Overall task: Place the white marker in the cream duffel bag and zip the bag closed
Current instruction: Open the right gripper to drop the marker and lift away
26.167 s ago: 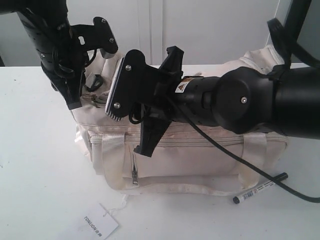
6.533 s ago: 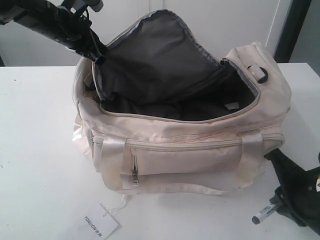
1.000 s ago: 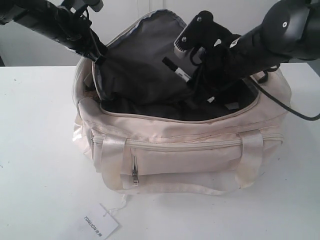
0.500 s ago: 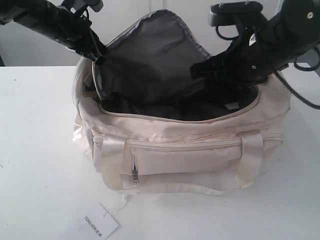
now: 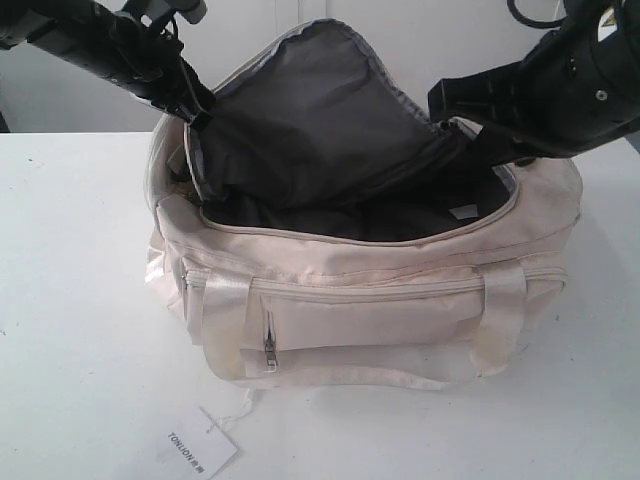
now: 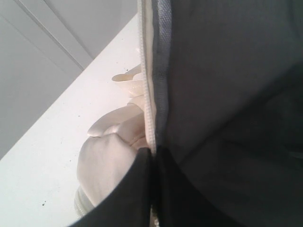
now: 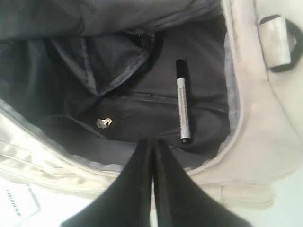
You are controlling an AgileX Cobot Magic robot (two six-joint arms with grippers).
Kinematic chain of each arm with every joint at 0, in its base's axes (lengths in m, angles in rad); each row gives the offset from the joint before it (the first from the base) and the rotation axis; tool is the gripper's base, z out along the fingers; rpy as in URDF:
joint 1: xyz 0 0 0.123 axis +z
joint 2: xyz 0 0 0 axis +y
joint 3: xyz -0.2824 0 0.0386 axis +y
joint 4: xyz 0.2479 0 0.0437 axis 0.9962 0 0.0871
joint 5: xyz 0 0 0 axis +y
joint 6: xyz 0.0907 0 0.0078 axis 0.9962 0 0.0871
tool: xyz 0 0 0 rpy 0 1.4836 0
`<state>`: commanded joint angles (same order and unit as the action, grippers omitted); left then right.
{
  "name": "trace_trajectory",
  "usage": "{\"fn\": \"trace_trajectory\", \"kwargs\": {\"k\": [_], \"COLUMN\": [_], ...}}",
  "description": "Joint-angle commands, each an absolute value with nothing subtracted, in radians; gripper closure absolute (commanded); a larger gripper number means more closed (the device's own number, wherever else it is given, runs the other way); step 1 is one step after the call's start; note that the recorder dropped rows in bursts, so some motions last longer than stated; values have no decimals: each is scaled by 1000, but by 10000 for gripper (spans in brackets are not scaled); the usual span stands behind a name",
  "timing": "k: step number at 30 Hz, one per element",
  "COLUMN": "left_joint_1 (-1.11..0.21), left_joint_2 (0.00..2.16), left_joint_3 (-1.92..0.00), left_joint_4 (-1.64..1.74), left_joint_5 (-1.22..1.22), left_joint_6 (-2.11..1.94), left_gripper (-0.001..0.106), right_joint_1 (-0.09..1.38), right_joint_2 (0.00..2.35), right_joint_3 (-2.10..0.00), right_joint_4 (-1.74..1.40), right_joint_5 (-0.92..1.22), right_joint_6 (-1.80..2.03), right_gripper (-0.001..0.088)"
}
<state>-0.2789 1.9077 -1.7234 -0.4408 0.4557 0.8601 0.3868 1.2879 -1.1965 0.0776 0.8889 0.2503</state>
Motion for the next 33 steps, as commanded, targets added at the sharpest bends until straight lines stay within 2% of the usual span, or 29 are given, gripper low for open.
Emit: {"fn": "trace_trajectory", "kwargs": {"k": [8,17,26,33], "left_joint_1": [-279,-279,-279,-279], "left_joint_2": [1908,1908,1908,1908], "left_joint_3": [-1723,-1723,-1723,-1723], "left_joint_4": [-441,-441,-441,-441], "left_joint_5": [456,456,456,456], "left_joint_6": [860,860,860,860], "left_gripper": [1053,1053,1053,1053], "right_joint_1": [387,358,229,140], "right_joint_2": [1287,1290,1326,1335], "right_joint_3": [-1197,-1197,-1197,-1197], "right_joint_4": [87,107,493,629], "right_joint_5": [824,844,922,1053], "right_joint_6": [254,203,-88,-258], "right_gripper": [868,868,868,868]}}
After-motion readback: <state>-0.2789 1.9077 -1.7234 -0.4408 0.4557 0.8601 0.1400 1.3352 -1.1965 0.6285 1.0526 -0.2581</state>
